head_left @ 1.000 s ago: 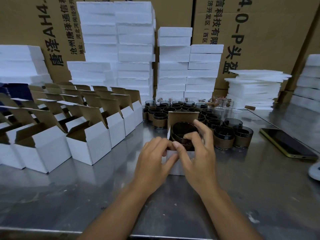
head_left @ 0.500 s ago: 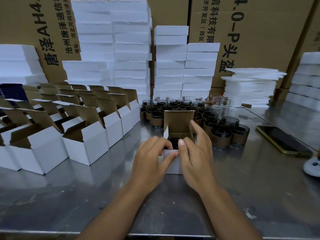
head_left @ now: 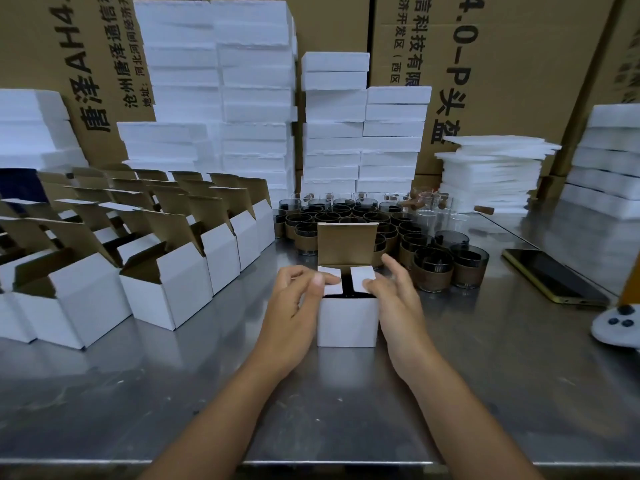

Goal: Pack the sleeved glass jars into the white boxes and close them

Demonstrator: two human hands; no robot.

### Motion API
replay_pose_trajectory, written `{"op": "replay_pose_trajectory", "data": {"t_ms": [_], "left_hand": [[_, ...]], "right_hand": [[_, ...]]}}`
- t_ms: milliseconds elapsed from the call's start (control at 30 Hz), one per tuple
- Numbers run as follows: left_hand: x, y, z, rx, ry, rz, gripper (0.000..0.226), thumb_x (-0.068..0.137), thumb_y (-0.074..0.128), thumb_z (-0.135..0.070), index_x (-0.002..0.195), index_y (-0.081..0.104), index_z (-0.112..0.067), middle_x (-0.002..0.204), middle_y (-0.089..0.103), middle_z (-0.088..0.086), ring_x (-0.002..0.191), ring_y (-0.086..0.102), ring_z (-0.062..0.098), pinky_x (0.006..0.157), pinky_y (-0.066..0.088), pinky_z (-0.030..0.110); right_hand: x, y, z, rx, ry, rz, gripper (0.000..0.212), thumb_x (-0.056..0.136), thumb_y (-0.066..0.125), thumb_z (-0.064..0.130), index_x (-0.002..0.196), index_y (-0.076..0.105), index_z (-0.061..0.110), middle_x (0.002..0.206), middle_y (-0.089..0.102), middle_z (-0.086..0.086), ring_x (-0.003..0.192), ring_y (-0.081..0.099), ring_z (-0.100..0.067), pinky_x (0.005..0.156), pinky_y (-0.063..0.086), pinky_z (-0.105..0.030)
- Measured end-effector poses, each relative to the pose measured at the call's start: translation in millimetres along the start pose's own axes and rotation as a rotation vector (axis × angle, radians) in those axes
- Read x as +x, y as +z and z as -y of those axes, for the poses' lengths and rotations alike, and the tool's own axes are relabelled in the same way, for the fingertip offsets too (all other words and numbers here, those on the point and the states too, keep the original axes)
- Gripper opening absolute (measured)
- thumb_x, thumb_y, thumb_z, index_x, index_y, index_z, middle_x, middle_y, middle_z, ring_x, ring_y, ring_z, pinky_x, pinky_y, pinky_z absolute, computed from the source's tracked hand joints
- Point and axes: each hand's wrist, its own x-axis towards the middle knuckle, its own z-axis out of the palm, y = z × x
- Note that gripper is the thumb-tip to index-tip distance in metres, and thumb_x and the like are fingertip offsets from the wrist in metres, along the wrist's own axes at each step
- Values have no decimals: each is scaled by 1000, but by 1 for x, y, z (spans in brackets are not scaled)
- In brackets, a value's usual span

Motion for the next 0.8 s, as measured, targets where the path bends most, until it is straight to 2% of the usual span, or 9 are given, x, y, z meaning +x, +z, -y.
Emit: {"op": "replay_pose_trajectory", "data": {"t_ms": [100,167,267,367,467,600,667,733,800], "left_hand": [[2,-1,1,-37,-3,0,20,96,48,-24,92,66,-32,110,49,-5,104,47,-9,88,33,6],[2,-1,1,-85,-14,-14,15,94,50,-23,95,57,-37,111,50,-7,105,50,-4,90,37,17],[4,-1,2,-176,-48,-20,35,93,52,-20,109,40,-50,119,47,-12,109,50,0,88,41,18],[5,-1,1,-187,-25,24,33,95,48,-27,111,44,-56,124,48,-14,111,49,-7,86,41,15],[3,-1,2,-181,-10,49,24,91,38,-34,105,57,-41,116,57,-15,107,51,-8,82,37,4],[1,-1,4,-223,-18,65,39,91,27,-52,107,59,-36,108,61,-25,107,53,-7,82,36,2],[1,-1,2,-223,-1,58,36,88,34,-54,105,59,-34,106,62,-20,102,55,-6,79,38,4],[1,-1,0,-214,4,58,30,86,41,-53,102,59,-36,107,61,-14,98,55,-5,76,40,5],[1,-1,-1,-214,5,61,30,84,42,-56,101,59,-38,109,60,-10,97,56,-4,75,41,7]], "right_hand": [[-1,1,3,-5,-17,51,56,89,50,2,127,47,43,105,68,0,92,64,-10,85,50,-30],[0,1,3,-15,-52,66,57,89,48,0,112,52,51,100,69,2,89,64,-11,82,50,-31],[0,1,1,0,-70,50,47,89,49,-1,95,59,44,89,67,10,85,64,-10,77,49,-32],[1,2,-1,10,-75,39,27,92,51,4,87,59,29,81,66,16,78,61,-2,68,47,-22],[1,3,-2,23,-64,-5,22,95,46,11,83,59,24,80,62,15,65,57,6,52,42,-11],[-1,2,-4,-32,-127,36,29,94,39,46,92,59,25,87,61,17,78,57,8,65,43,-9],[-5,3,-6,-85,-200,86,24,88,51,44,100,56,24,95,58,18,78,53,17,65,40,-3],[-6,4,-7,-132,-255,105,24,85,59,37,104,53,26,100,56,18,82,53,17,67,41,-3],[-6,4,-7,-143,-283,109,31,79,58,44,104,52,28,101,56,17,83,54,14,67,42,-5]]}}
